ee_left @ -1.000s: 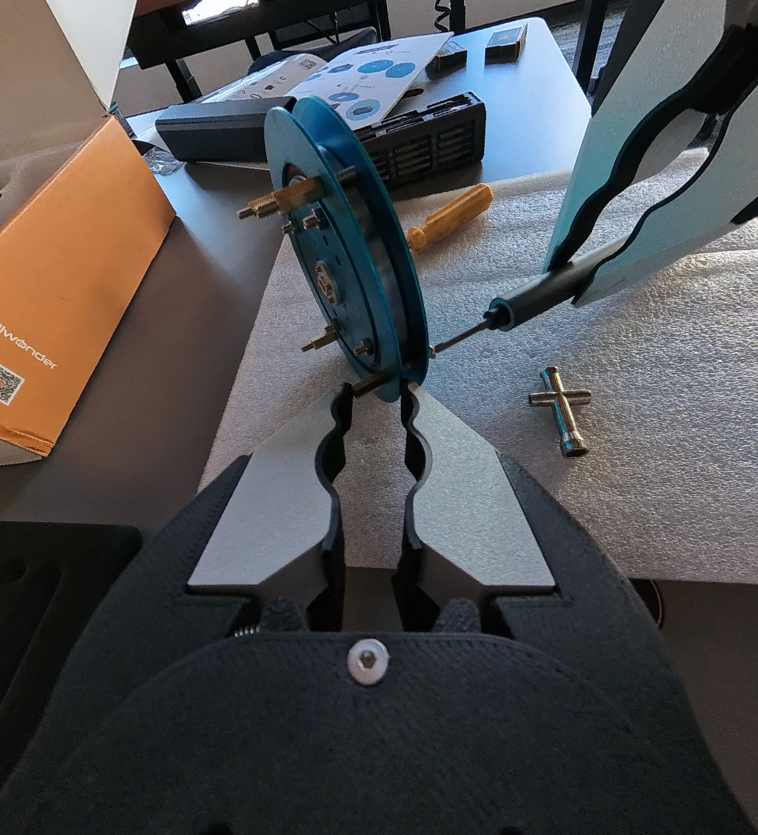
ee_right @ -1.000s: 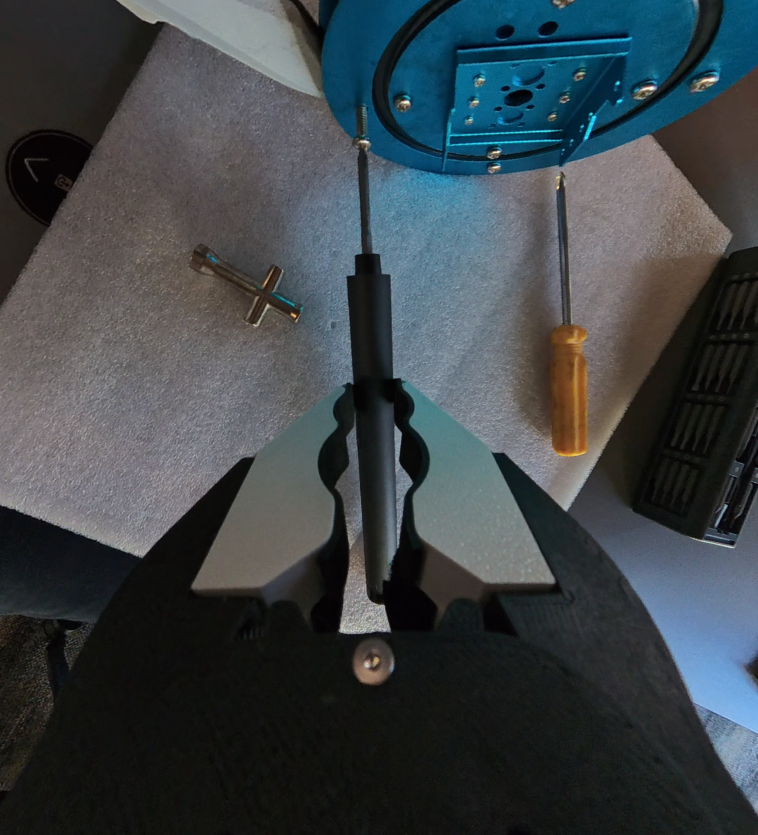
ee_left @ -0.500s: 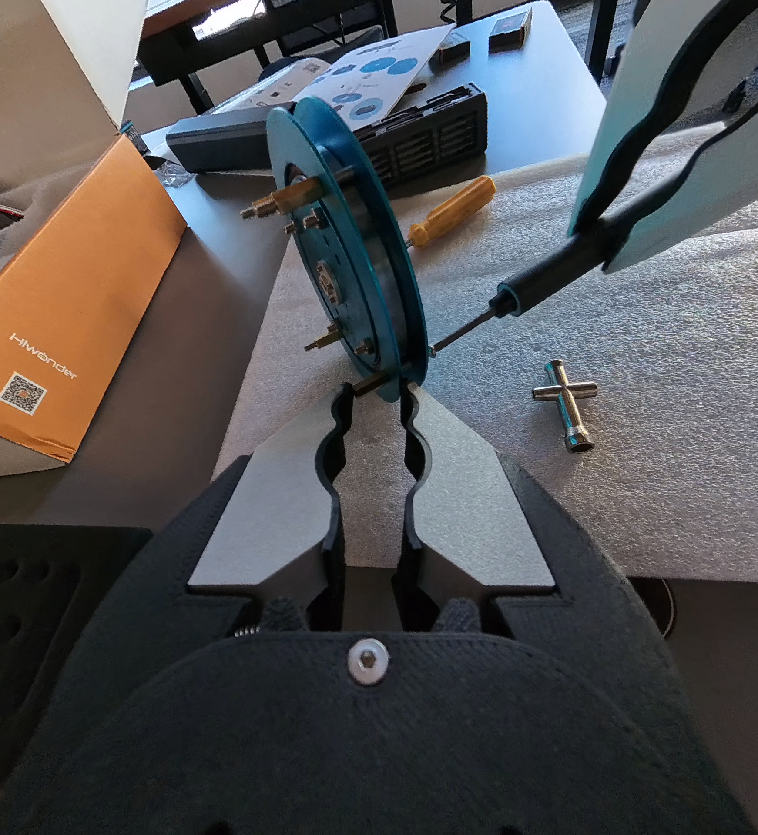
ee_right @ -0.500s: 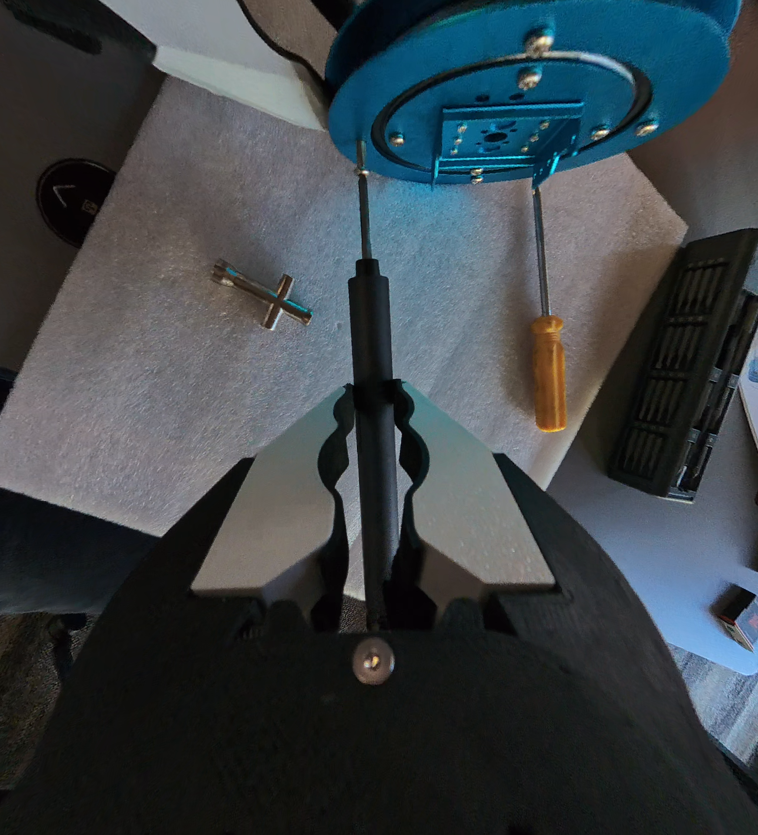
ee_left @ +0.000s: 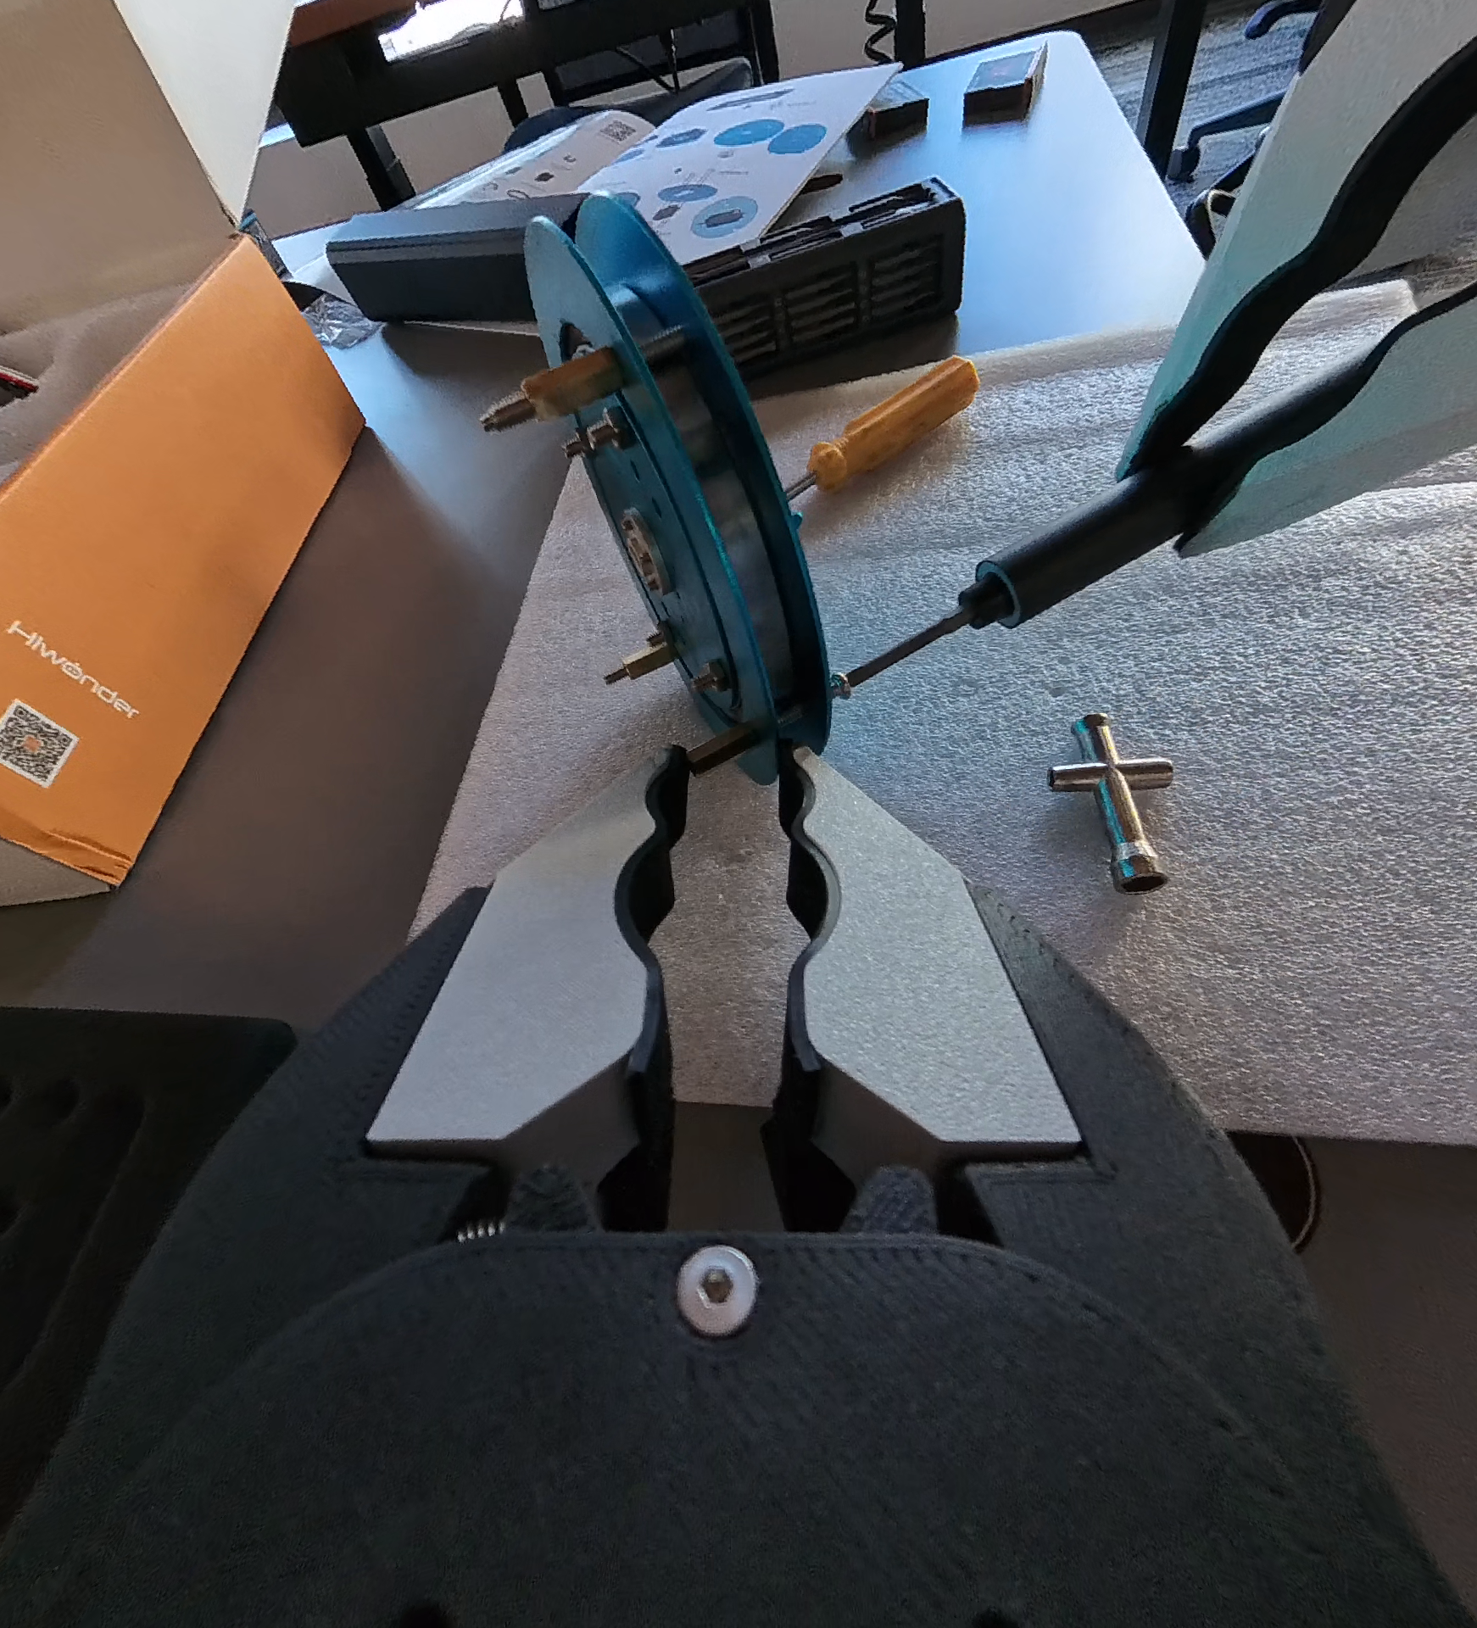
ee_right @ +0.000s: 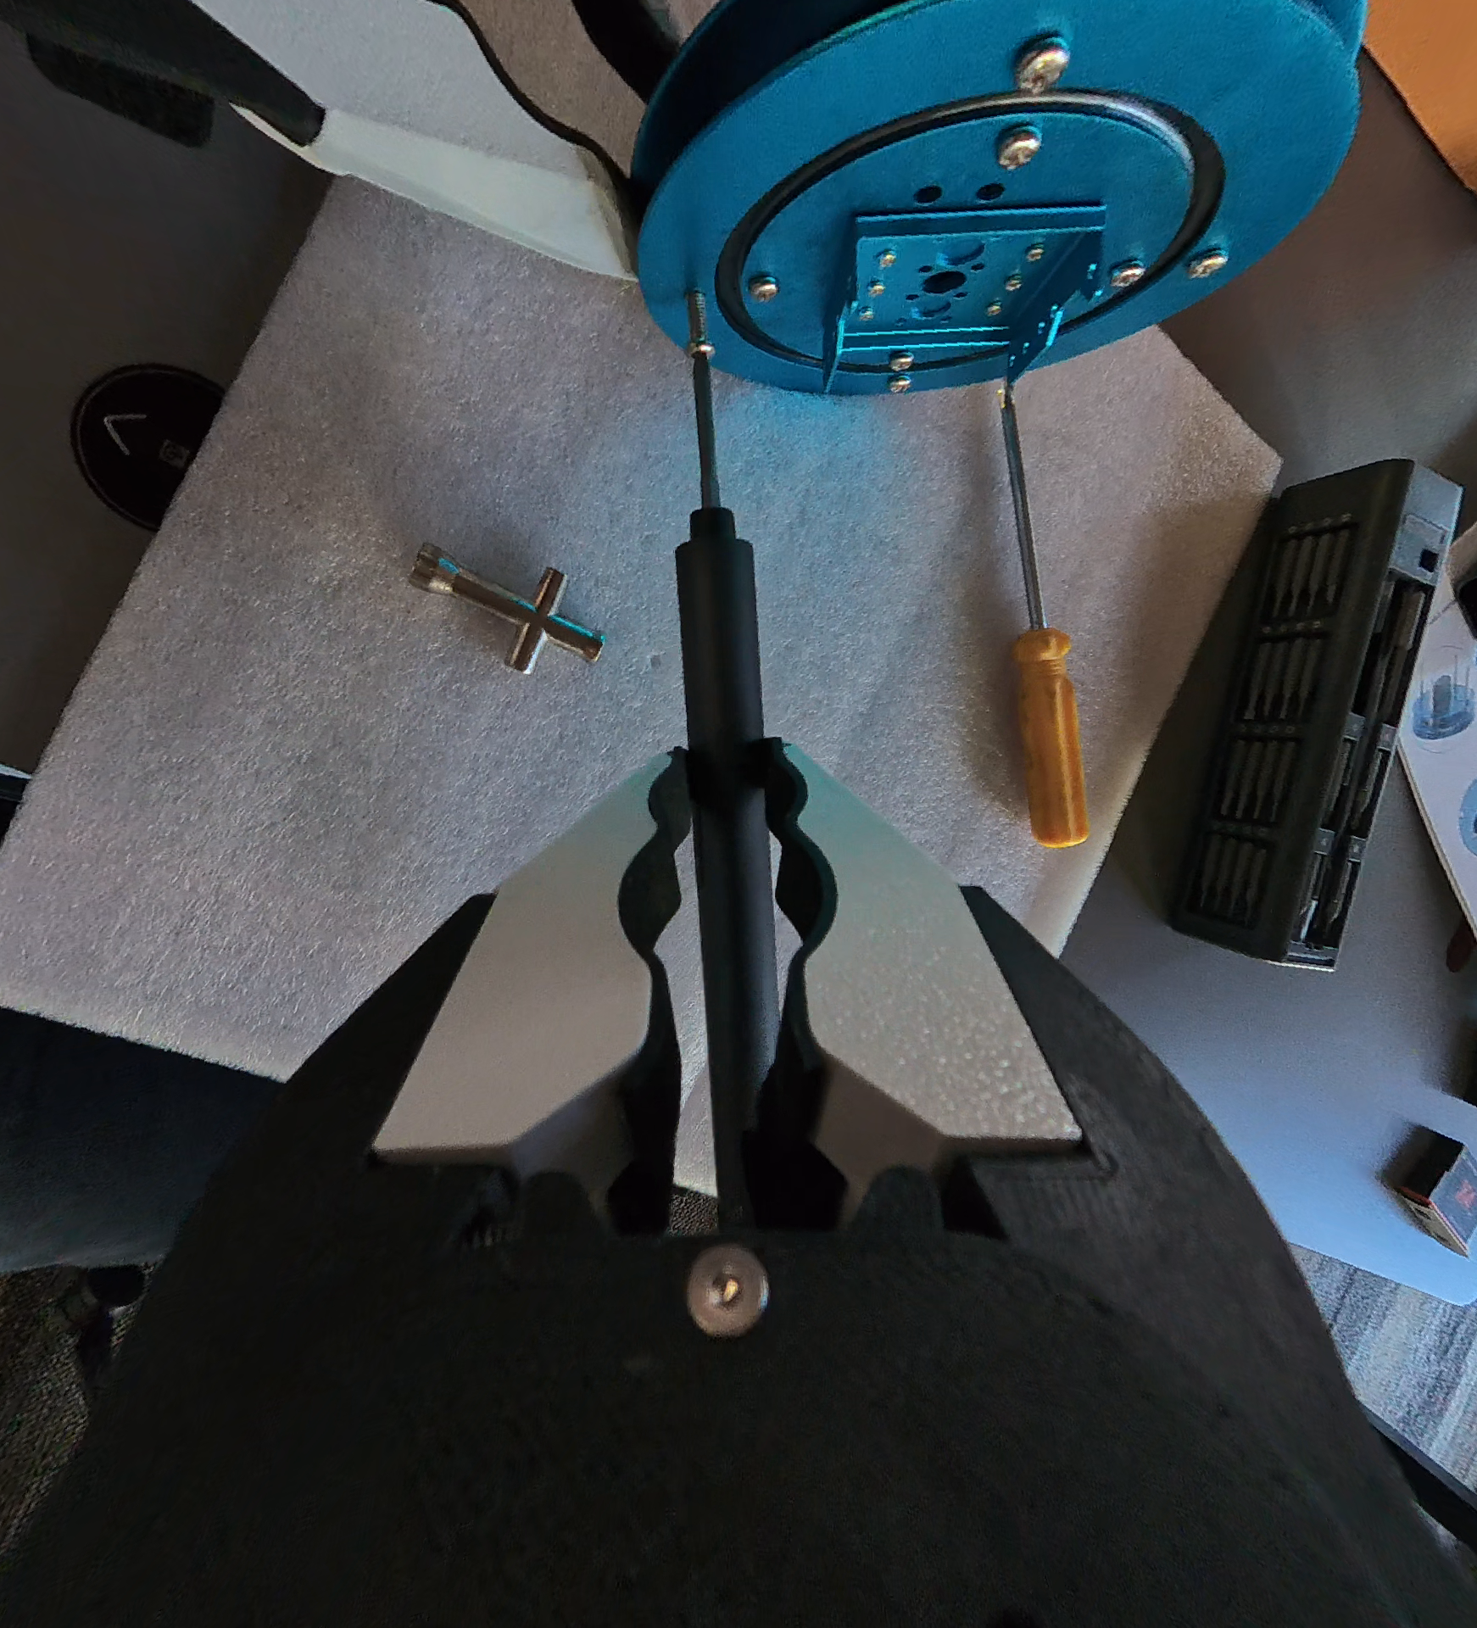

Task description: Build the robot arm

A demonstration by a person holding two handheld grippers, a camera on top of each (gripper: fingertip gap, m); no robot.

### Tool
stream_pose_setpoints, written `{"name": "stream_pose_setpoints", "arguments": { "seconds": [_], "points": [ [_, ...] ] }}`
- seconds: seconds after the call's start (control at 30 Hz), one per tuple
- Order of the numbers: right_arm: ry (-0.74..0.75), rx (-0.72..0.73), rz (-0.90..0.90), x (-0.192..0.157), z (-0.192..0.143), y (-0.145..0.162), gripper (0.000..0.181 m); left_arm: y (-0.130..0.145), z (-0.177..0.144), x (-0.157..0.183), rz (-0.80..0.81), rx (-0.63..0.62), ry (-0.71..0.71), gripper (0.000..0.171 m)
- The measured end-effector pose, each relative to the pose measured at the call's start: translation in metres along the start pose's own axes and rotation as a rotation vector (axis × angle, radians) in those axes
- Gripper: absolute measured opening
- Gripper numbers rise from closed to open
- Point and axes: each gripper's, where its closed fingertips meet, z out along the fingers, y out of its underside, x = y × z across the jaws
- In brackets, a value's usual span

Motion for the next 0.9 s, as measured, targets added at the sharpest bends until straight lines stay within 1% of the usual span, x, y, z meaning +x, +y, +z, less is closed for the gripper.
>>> {"name": "stream_pose_setpoints", "arguments": {
  "seconds": [0.17, 0.37, 0.53, 0.8, 0.9],
  "points": [
    [-0.043, 0.029, 0.034, -0.001, 0.006, 0.002, 0.015, 0.0, 0.0, -0.001, 0.0, -0.001, 0.001, 0.019],
    [-0.161, 0.125, 0.093, -0.007, 0.021, 0.007, 0.015, 0.002, 0.0, 0.0, 0.012, -0.011, 0.005, 0.019],
    [-0.216, 0.198, 0.131, -0.007, 0.021, 0.005, 0.015, 0.002, 0.0, 0.0, 0.02, -0.014, 0.001, 0.02],
    [-0.236, 0.267, 0.081, -0.01, 0.016, 0.004, 0.021, 0.002, 0.001, 0.0, 0.022, -0.013, 0.002, 0.019],
    [-0.185, 0.245, 0.042, -0.008, 0.015, 0.008, 0.022, 0.002, 0.001, 0.0, 0.019, -0.013, 0.004, 0.019]
  ]
}}
